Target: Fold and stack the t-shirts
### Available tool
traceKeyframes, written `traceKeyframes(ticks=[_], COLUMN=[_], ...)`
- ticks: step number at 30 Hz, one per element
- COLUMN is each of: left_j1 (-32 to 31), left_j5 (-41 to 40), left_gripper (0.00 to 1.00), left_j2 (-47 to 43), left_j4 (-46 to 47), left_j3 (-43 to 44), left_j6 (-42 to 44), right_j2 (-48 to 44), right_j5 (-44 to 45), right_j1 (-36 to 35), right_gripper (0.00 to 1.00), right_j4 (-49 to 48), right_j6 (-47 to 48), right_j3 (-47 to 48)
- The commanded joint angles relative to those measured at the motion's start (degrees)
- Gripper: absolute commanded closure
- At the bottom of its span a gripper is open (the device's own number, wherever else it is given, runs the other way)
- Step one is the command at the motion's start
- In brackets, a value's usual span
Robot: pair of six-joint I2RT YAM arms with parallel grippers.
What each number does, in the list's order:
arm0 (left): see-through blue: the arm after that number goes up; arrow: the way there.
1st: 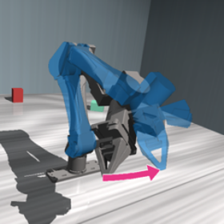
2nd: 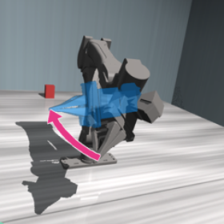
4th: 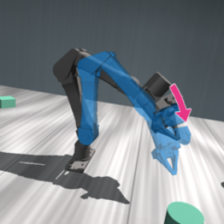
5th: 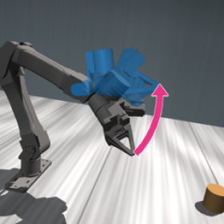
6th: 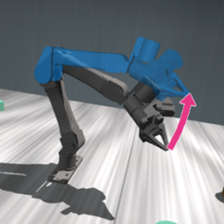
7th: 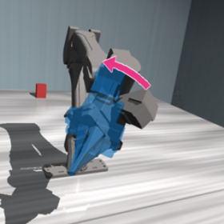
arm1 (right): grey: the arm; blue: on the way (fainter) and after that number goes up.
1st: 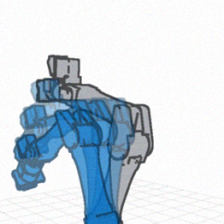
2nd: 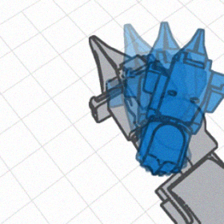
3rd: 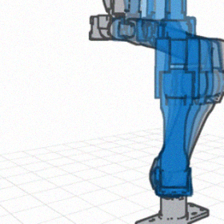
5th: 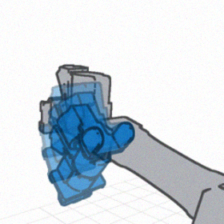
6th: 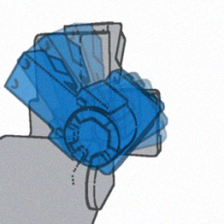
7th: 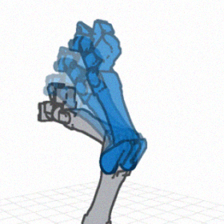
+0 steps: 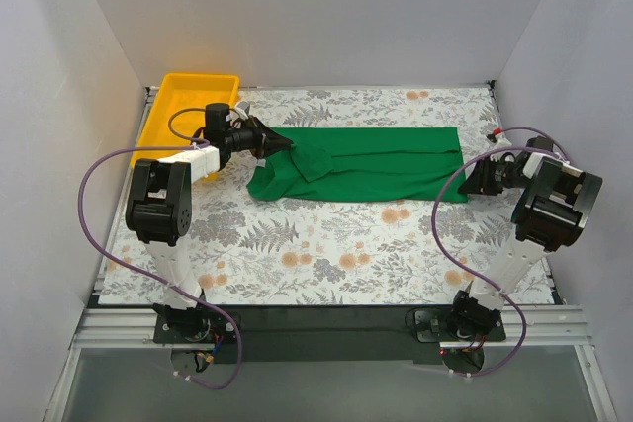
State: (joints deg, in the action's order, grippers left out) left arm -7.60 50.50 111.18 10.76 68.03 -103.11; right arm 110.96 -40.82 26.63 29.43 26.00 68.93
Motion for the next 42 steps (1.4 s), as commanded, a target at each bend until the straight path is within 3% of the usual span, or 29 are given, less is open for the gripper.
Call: traceKeyframes(ticks=[1, 9, 18, 33, 34, 41, 42], left_j1=[0.3, 0.4, 0.3, 0.3, 0.3, 0.3, 0.3], left_j5=[1.3, 1.3, 1.3, 1.0, 1.0, 0.8, 0.8], left_gripper=[1.00, 1.00, 1.00, 1.00, 1.00, 1.00, 1.00], left_j2=[-1.0, -1.0, -1.2, -1.2, -1.1, -0.4, -0.1], left_j4=[0.9, 0.9, 0.8, 0.9, 0.9, 0.9, 0.9], left_j3=[0.3, 0.1, 0.1, 0.3, 0.3, 1.0, 1.1], left_j6=[0.2, 0.3, 0.3, -0.1, -0.2, -0.3, -0.4], right_j2=[-2.1, -6.4, -9.2, -10.4, -10.8, -14.9, -15.2], right_j5=[-0.2, -0.6, 1.9, 1.4, 1.4, 0.0, -0.2], right_j1=[0.1, 0.9, 5.4, 6.9, 6.9, 6.8, 6.9], right_gripper=[0.67, 0.99, 0.99, 0.99, 0.97, 0.59, 0.57], right_j4=[1.4, 1.4, 1.4, 1.4, 1.3, 1.5, 1.5], right_j6=[2.1, 2.9, 4.0, 5.4, 5.4, 4.9, 4.7], right_j3=[-1.8, -4.6, -6.5, -8.1, -8.1, -7.8, -7.8])
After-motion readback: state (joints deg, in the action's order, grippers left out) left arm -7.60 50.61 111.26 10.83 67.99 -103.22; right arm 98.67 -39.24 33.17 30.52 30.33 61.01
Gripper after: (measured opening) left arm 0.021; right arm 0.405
